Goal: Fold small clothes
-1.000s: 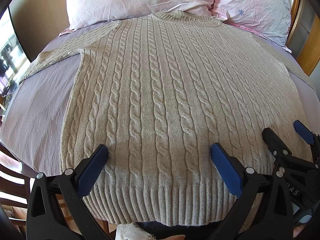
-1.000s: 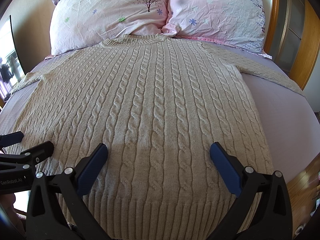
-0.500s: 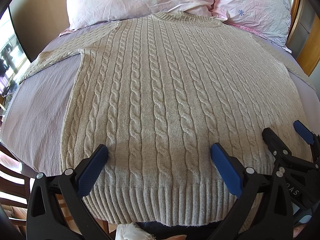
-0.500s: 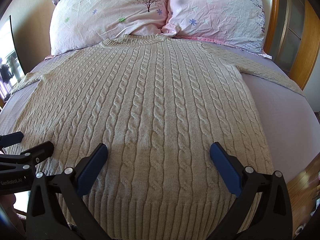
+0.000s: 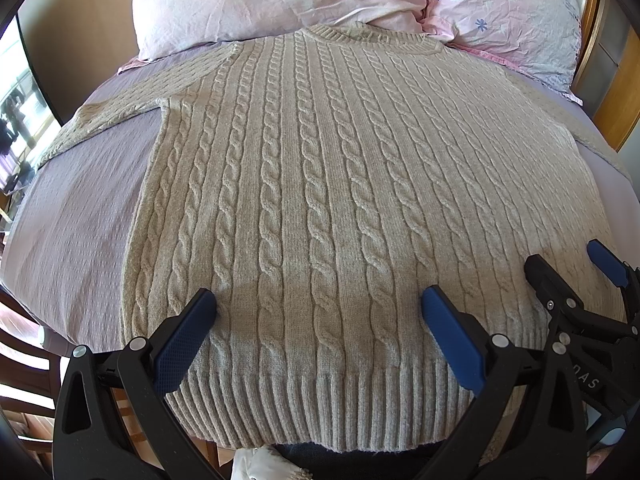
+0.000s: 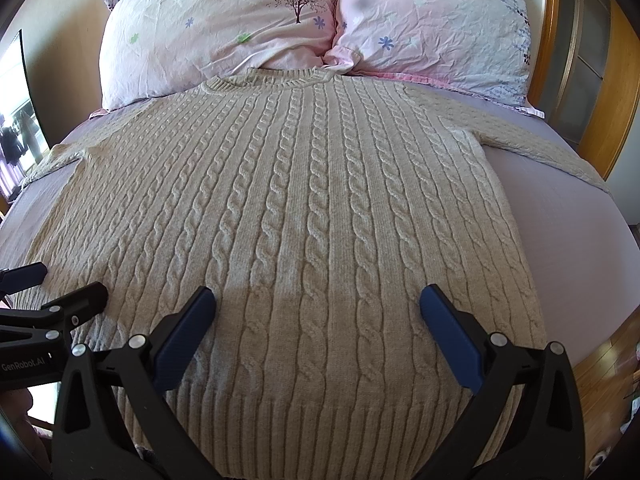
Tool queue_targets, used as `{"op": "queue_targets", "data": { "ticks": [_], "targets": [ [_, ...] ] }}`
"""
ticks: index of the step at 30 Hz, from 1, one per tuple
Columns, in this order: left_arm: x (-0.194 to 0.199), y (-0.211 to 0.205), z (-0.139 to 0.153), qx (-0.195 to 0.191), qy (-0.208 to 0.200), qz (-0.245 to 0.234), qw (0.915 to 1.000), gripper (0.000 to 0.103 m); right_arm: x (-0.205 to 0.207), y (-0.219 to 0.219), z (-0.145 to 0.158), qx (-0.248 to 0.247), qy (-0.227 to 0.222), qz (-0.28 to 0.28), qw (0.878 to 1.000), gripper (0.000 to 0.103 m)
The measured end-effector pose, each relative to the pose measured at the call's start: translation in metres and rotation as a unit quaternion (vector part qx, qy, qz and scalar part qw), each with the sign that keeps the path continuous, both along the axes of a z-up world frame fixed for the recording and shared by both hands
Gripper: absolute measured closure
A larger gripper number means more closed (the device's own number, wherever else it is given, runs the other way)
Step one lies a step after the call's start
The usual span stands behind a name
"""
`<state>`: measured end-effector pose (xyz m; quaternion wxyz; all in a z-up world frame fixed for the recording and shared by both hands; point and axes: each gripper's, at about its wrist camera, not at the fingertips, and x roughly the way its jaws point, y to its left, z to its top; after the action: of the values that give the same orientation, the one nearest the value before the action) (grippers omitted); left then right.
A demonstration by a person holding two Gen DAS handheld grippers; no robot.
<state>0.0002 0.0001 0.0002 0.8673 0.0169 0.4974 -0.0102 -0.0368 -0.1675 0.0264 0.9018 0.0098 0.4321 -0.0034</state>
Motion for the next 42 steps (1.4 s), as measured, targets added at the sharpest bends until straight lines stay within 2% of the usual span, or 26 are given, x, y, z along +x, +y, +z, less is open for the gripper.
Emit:
{"op": "queue_targets", "data": {
  "ticks": [4, 7, 10, 13, 14, 17, 19, 20, 21, 24, 25, 28, 31, 32, 33, 35, 36, 37, 39, 42],
  "targets": [
    [0.000, 0.000, 0.000, 0.001, 0.002, 0.000, 1.0000, 0.001, 0.002, 0.001, 0.005, -0.002, 0.001, 0.004, 1.000, 0.002],
    [0.000, 0.000, 0.000, 0.001, -0.004, 0.000, 1.0000, 0.001, 0.001, -0.001, 0.005, 0.000, -0.017, 0.024, 1.000, 0.002],
    [-0.001, 0.000, 0.003, 0.002, -0.008, -0.001, 1.0000, 0.001, 0.002, -0.028, 0.015, 0.052, -0.041, 0.038, 0.997, 0.002],
    [-0.001, 0.000, 0.005, 0.001, -0.007, -0.012, 0.9999, 0.001, 0.007, -0.095, 0.045, 0.085, -0.106, -0.040, 0.990, 0.002],
    [0.001, 0.003, 0.008, -0.019, -0.016, -0.021, 0.9995, 0.001, 0.012, -0.129, 0.055, 0.100, -0.124, -0.075, 0.984, 0.002],
    [0.006, 0.024, 0.023, -0.102, -0.066, -0.027, 0.9922, 0.001, 0.029, -0.233, 0.066, 0.142, -0.156, -0.200, 0.957, 0.002],
    [0.015, 0.039, 0.033, -0.130, -0.101, -0.020, 0.9862, 0.001, 0.048, -0.297, 0.064, 0.156, -0.144, -0.268, 0.940, 0.006],
    [0.023, 0.046, 0.036, -0.132, -0.110, -0.014, 0.9850, 0.001, 0.058, -0.328, 0.060, 0.172, -0.130, -0.303, 0.928, 0.020],
    [0.032, 0.053, 0.038, -0.131, -0.113, -0.006, 0.9850, 0.001, 0.067, -0.359, 0.052, 0.201, -0.112, -0.336, 0.913, 0.033],
    [0.062, 0.080, 0.044, -0.135, -0.112, 0.016, 0.9844, 0.001, 0.080, -0.437, 0.018, 0.306, -0.076, -0.436, 0.843, 0.043],
    [0.070, 0.091, 0.046, -0.145, -0.115, 0.022, 0.9825, 0.001, 0.081, -0.454, 0.010, 0.319, -0.070, -0.460, 0.826, 0.044],
    [0.090, 0.123, 0.051, -0.159, -0.121, 0.051, 0.9785, 0.001, 0.091, -0.487, -0.004, 0.334, -0.074, -0.486, 0.804, 0.052],
    [0.104, 0.156, 0.052, -0.160, -0.121, 0.090, 0.9754, 0.001, 0.100, -0.502, -0.013, 0.347, -0.090, -0.494, 0.792, 0.055],
    [0.109, 0.167, 0.053, -0.164, -0.125, 0.101, 0.9733, 0.001, 0.103, -0.503, -0.015, 0.347, -0.091, -0.499, 0.789, 0.061],
    [0.111, 0.178, 0.054, -0.167, -0.131, 0.116, 0.9704, 0.001, 0.107, -0.504, -0.018, 0.343, -0.085, -0.503, 0.789, 0.077],
    [0.113, 0.200, 0.057, -0.166, -0.147, 0.141, 0.9648, 0.001, 0.110, -0.514, -0.023, 0.345, -0.082, -0.502, 0.789, 0.096],
    [0.114, 0.211, 0.058, -0.160, -0.151, 0.156, 0.9629, 0.001, 0.114, -0.513, -0.018, 0.336, -0.081, -0.501, 0.793, 0.096],
    [0.116, 0.222, 0.060, -0.156, -0.154, 0.170, 0.9609, 0.001, 0.117, -0.507, -0.007, 0.318, -0.091, -0.495, 0.803, 0.096],
    [0.118, 0.245, 0.062, -0.150, -0.158, 0.191, 0.9570, 0.001, 0.128, -0.482, 0.029, 0.264, -0.127, -0.457, 0.840, 0.096],
    [0.123, 0.283, 0.062, -0.152, -0.158, 0.233, 0.9474, 0.001, 0.158, -0.403, 0.095, 0.204, -0.181, -0.344, 0.898, 0.097]
  ]
}}
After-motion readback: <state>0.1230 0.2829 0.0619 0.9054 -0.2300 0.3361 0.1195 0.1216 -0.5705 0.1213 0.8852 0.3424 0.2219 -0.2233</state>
